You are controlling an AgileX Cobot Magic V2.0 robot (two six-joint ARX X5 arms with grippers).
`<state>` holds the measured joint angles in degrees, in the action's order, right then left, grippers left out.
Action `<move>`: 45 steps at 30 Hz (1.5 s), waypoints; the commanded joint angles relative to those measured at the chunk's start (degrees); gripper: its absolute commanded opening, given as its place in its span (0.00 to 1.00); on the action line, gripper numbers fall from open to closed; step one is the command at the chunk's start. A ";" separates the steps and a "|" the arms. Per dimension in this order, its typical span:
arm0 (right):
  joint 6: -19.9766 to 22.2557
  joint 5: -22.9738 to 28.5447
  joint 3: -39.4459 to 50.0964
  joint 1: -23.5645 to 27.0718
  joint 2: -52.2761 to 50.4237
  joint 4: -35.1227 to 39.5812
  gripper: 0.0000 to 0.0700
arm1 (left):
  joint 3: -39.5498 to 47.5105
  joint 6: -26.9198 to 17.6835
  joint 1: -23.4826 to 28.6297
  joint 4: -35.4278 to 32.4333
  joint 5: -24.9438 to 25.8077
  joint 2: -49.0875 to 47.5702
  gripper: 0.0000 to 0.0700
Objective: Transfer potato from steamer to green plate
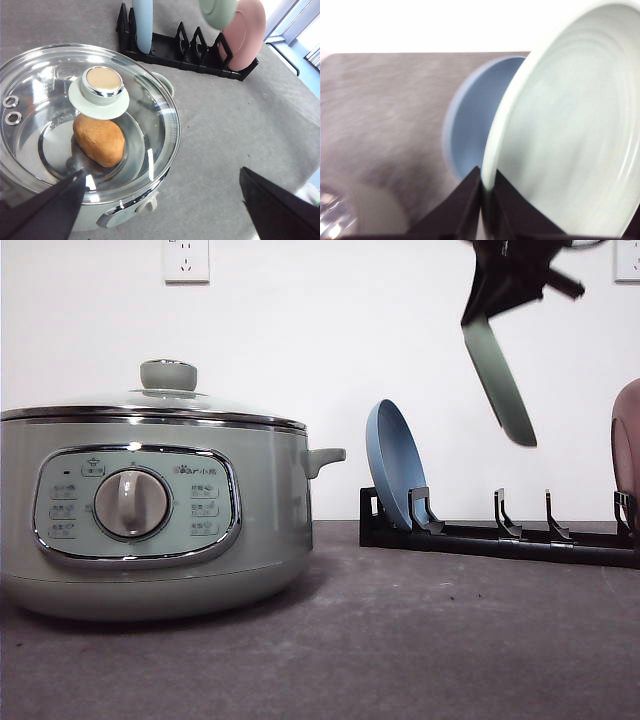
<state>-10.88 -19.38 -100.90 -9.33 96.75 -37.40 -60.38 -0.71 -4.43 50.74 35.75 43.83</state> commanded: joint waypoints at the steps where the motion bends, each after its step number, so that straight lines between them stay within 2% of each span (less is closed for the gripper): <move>1: 2.85 -0.07 -1.64 -1.16 -1.29 -1.94 0.01 | -1.25 -0.09 -0.09 -0.61 0.22 0.35 0.90; 6: 8.34 2.40 -1.64 -5.01 -6.38 -10.36 0.01 | -1.25 -0.11 -0.09 -0.61 0.22 0.35 0.90; 12: 14.38 10.83 -1.64 -12.61 -11.47 -20.79 0.01 | -1.25 -0.11 -0.09 -0.63 0.22 0.35 0.90; 16: 16.41 15.06 -1.45 -18.74 -12.89 -27.91 0.01 | -1.25 -0.11 -0.09 -0.63 0.22 0.35 0.90; 21: 16.45 21.76 2.33 -26.62 -13.27 -33.98 0.00 | -1.25 -0.11 -0.09 -0.63 0.22 0.35 0.90; 28: 14.53 28.11 15.97 -37.41 -14.05 -31.17 0.00 | -1.25 -0.13 -0.09 -0.61 0.22 0.35 0.90; 32: 13.80 28.92 23.72 -41.51 -14.05 -26.94 0.00 | -1.25 -0.13 -0.09 -0.66 0.22 0.35 0.90; 38: 11.98 30.32 33.22 -45.89 -14.01 -20.23 0.00 | -1.25 -0.13 -0.09 -0.66 0.22 0.35 0.90; 45: 11.16 30.34 40.55 -48.29 -13.84 -13.88 0.00 | -1.25 -0.13 -0.09 -0.66 0.22 0.35 0.90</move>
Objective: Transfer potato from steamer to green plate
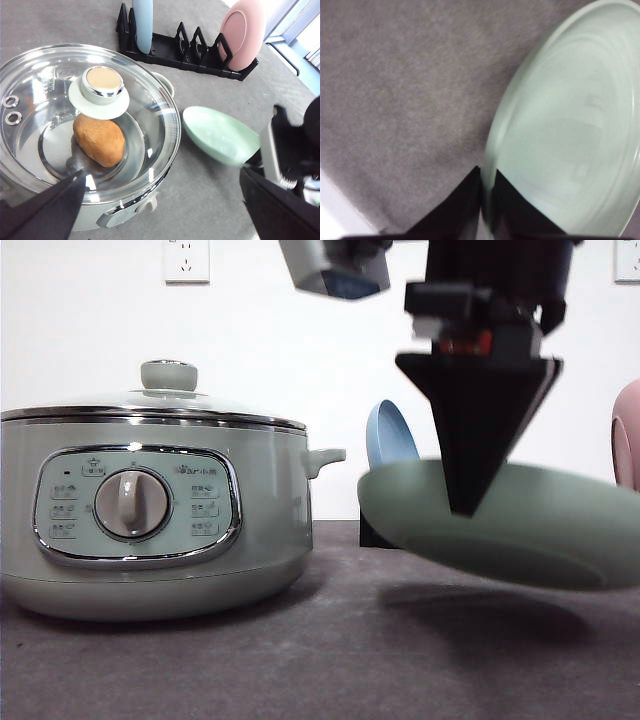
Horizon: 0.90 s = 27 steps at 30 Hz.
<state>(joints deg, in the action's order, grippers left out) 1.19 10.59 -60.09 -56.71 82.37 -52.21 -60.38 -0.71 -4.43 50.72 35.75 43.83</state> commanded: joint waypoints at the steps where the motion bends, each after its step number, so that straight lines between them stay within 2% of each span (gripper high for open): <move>1: -1.00 0.31 0.55 -1.20 0.71 1.72 0.00 | -1.25 -0.13 -0.09 -0.63 0.22 0.35 0.90; 7: -1.46 -1.85 4.68 -2.46 0.83 6.83 0.00 | -1.25 -0.13 -0.09 -0.63 0.22 0.35 0.90; 15: -2.81 -7.28 7.47 -2.46 1.22 8.95 0.01 | -1.25 -0.13 -0.09 -0.61 0.22 0.35 0.90; 17: -3.77 -8.32 7.71 -2.46 1.25 9.16 0.04 | -1.25 -0.13 -0.09 -0.59 0.22 0.35 0.90; 18: -4.19 -8.31 7.71 -2.46 1.25 9.32 0.13 | -1.25 -0.11 -0.09 -0.61 0.22 0.35 0.90; 20: -5.03 -8.22 7.71 -2.46 1.25 9.82 0.36 | -1.25 -0.11 -0.09 -0.59 0.22 0.35 0.90; 22: -5.96 -8.24 7.71 -2.44 1.25 10.42 0.51 | -1.25 -0.09 -0.09 -0.57 0.22 0.35 0.90; 27: -6.57 -8.22 7.71 -2.42 1.25 11.50 0.54 | -1.25 0.10 -0.09 -0.53 0.22 0.35 0.90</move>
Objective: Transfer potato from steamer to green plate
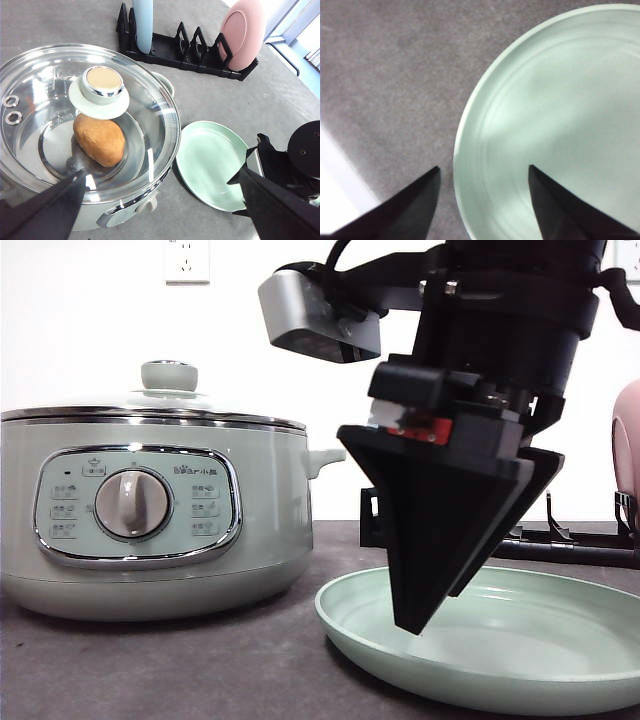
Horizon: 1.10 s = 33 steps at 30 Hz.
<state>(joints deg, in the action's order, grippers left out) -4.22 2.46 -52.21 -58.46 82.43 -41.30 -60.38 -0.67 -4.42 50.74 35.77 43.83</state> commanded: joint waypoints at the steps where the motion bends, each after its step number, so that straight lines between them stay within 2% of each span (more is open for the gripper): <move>1: -1.18 -0.11 -0.19 -0.68 1.14 0.91 0.54 | -1.25 0.07 -0.09 -0.51 0.20 0.35 0.90; 8: -1.43 -0.11 -2.47 -0.68 -0.81 0.00 0.54 | -1.25 0.07 -0.09 -0.55 0.20 0.35 0.90; 17: -1.43 -0.07 -9.87 -0.46 -8.45 -4.75 0.54 | -1.25 0.07 -0.09 -0.61 0.20 0.35 0.90; 25: -1.34 -0.56 -16.79 3.04 -15.45 -5.90 0.54 | -1.25 0.11 -0.09 -0.74 0.20 0.35 0.90; 29: -1.05 -5.97 -19.70 7.08 -17.97 -5.88 0.54 | -1.25 0.29 -0.09 -0.61 0.20 0.35 0.90; 33: -0.99 -17.52 -21.67 12.46 -19.44 -4.48 0.54 | -1.25 0.29 -0.09 -0.61 0.20 0.35 0.90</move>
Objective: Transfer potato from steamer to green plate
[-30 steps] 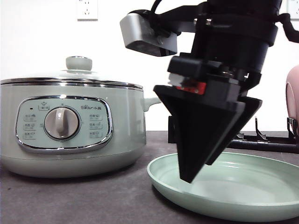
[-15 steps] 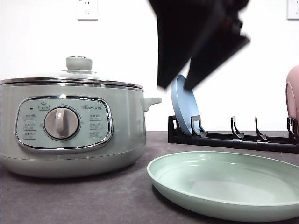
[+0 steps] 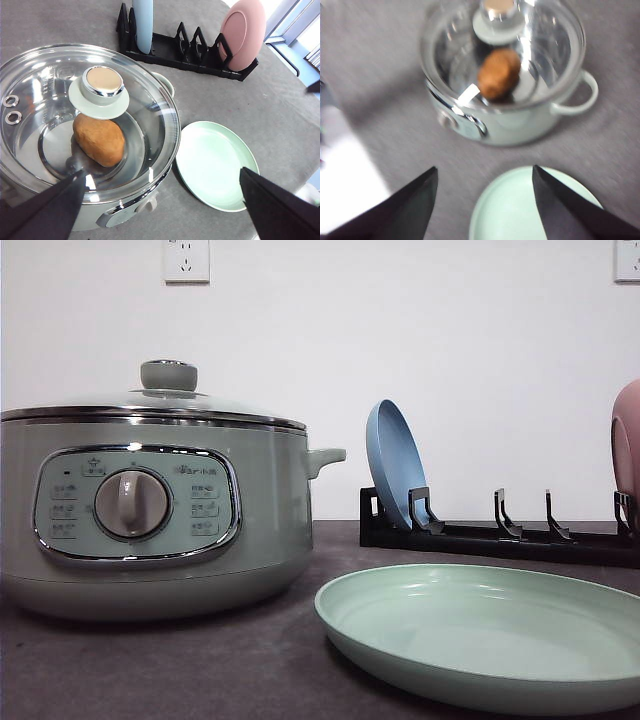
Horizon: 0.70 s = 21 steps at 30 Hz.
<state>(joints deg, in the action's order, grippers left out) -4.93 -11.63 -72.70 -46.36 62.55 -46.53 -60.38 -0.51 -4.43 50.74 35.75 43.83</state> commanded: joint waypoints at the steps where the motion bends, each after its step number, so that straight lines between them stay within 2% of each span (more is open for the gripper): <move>1: -0.35 -7.04 -1.29 1.77 0.22 1.20 0.54 | -1.25 0.13 -0.09 -0.61 0.22 0.35 0.90; 4: -0.35 -16.09 -1.28 5.87 0.25 1.68 0.54 | -1.25 0.15 -0.09 -0.59 0.22 0.35 0.90; 6: -0.17 -18.09 -1.28 8.09 0.49 1.41 0.54 | -1.25 0.15 -0.09 -0.61 0.22 0.35 0.90; 11: 0.04 -18.15 -1.28 9.98 0.69 1.34 0.54 | -1.25 0.88 -0.09 -0.68 -0.37 0.37 0.90; 15: 0.43 -18.14 -1.28 10.00 0.67 1.06 0.54 | -1.78 3.17 -0.14 -0.99 -3.12 0.96 0.90; 21: 0.71 -18.13 -1.28 10.00 0.67 0.36 0.54 | -8.23 4.03 -1.88 -0.07 -6.60 6.12 0.90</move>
<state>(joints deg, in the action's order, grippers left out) -4.75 -29.63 -73.01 -35.94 62.70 -46.21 -66.24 2.96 -5.96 51.11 29.69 48.85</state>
